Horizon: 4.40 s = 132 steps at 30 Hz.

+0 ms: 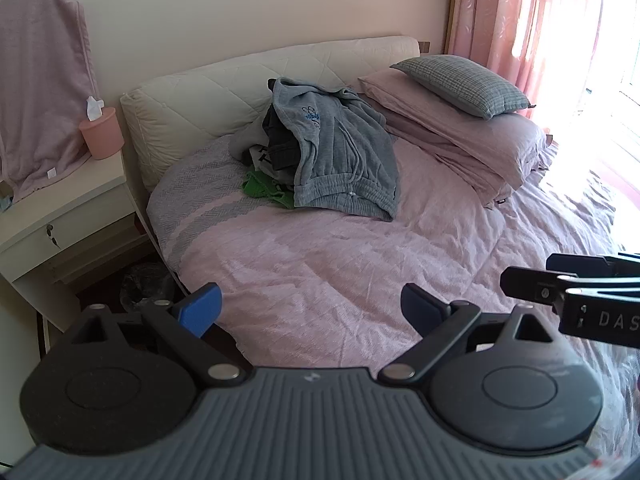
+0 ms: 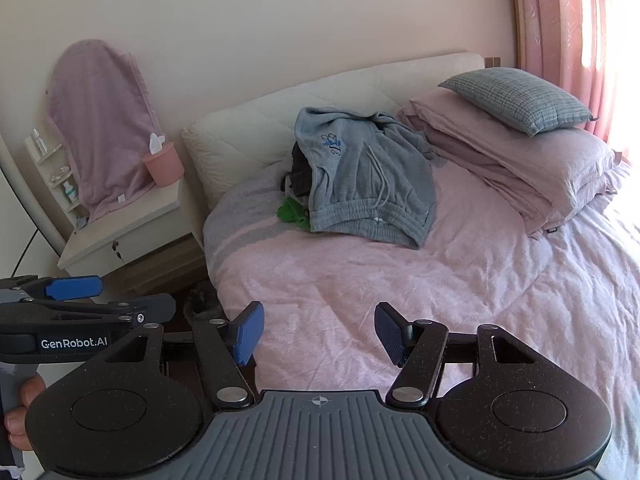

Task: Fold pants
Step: 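Move both tools toward the grey sweatpants on the bed, then grasp the grey sweatpants with the left gripper and lift them, then carry the sweatpants with the left gripper and drop them on the bed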

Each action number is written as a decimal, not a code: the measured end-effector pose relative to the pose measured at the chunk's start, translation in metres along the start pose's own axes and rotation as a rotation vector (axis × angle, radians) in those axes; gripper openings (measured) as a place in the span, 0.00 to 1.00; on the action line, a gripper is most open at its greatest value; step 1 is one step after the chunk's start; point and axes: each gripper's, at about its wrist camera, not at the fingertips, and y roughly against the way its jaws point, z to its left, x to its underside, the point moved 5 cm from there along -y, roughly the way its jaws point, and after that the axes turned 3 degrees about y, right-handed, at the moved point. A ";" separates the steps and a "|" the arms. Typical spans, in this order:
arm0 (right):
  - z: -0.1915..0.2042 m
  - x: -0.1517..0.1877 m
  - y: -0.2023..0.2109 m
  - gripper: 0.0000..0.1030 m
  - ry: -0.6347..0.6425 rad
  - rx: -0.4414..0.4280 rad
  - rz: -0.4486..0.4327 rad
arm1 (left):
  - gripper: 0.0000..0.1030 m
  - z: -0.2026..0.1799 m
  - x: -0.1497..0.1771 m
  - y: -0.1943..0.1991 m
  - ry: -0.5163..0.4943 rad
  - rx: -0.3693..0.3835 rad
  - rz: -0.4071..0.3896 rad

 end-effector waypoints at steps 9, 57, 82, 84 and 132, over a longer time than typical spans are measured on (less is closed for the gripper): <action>-0.004 0.000 -0.007 0.57 0.010 -0.018 0.009 | 0.92 -0.003 -0.001 -0.010 0.011 -0.011 0.009; -0.086 -0.169 -0.294 0.57 -0.595 0.339 0.052 | 0.91 0.046 -0.333 -0.417 -0.589 0.240 0.063; -0.164 -0.129 -0.316 0.57 -0.952 0.564 0.096 | 0.09 -0.029 -0.434 -0.576 -0.620 0.392 0.108; -0.163 -0.128 -0.314 0.57 -0.952 0.554 0.085 | 0.07 -0.033 -0.442 -0.547 -0.570 0.488 0.086; -0.034 0.166 0.102 0.57 -1.244 0.891 -0.159 | 0.36 -0.174 0.018 -0.140 -1.049 0.921 0.309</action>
